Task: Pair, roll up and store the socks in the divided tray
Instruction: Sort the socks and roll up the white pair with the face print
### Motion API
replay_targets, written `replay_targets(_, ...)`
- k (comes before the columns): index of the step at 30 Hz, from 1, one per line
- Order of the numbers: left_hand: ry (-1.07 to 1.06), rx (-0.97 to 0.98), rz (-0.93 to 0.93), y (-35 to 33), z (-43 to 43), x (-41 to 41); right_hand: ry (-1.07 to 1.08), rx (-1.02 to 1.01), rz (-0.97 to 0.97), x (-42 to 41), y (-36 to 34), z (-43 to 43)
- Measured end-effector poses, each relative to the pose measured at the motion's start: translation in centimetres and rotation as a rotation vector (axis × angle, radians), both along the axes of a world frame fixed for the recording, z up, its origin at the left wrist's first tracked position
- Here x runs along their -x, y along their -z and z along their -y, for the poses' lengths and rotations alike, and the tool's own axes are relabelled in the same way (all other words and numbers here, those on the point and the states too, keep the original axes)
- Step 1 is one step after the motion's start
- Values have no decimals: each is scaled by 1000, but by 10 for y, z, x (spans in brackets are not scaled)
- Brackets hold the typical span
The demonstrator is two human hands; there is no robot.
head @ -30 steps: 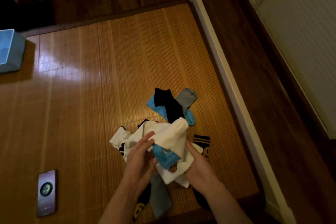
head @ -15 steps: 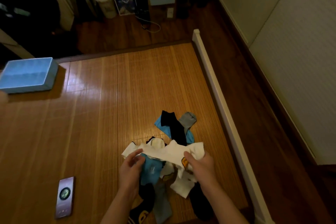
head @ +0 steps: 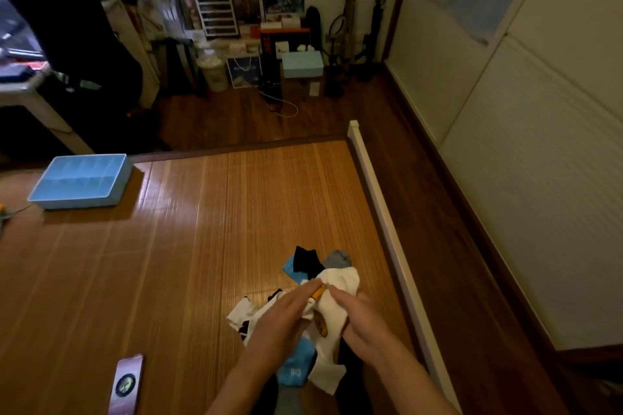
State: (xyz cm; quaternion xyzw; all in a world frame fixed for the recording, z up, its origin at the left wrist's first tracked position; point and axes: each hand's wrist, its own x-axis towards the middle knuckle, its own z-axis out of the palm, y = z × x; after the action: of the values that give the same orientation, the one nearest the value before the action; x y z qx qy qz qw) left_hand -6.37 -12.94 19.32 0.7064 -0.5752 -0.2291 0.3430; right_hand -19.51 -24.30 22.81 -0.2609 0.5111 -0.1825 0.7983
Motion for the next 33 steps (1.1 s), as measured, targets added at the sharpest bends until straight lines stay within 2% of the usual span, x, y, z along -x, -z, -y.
replay_targets(4, -374, -28, -317, -37, 7, 8, 40, 8, 92, 9, -27, 8)
replay_targets(7, -610, -119, -694, -56, 11, 13, 125, -22, 204, 9, -47, 16)
replay_targets(9, -687, -119, -919, -64, 18, 17, 166, -65, 268, 7, -56, 23)
replay_targets(11, -714, -78, -1049, -75, 24, 21, 126, -93, 314, 9, -63, 32)
replay_targets(14, -610, 7, -1323, -87, 25, 18, -12, -40, 341, 4, -79, 36)
replay_targets(16, -496, 25, -1301, -95, 19, 13, -30, 18, 355, -1, -86, 36)
replay_targets(17, -465, 32, -1202, -100, 15, 11, -39, 30, 361, -4, -90, 36)
replay_targets(20, -553, 59, -759, -110, 19, 7, -14, 28, 344, -11, -95, 36)
replay_targets(25, -703, 4, -585, -125, 19, -14, 8, 33, 349, -22, -102, 38)
replay_targets(28, -747, 2, -636, -132, 20, -27, 48, 60, 337, -32, -112, 37)
replay_targets(33, -721, 21, -1000, -145, 23, -43, 72, 153, 371, -46, -130, 34)
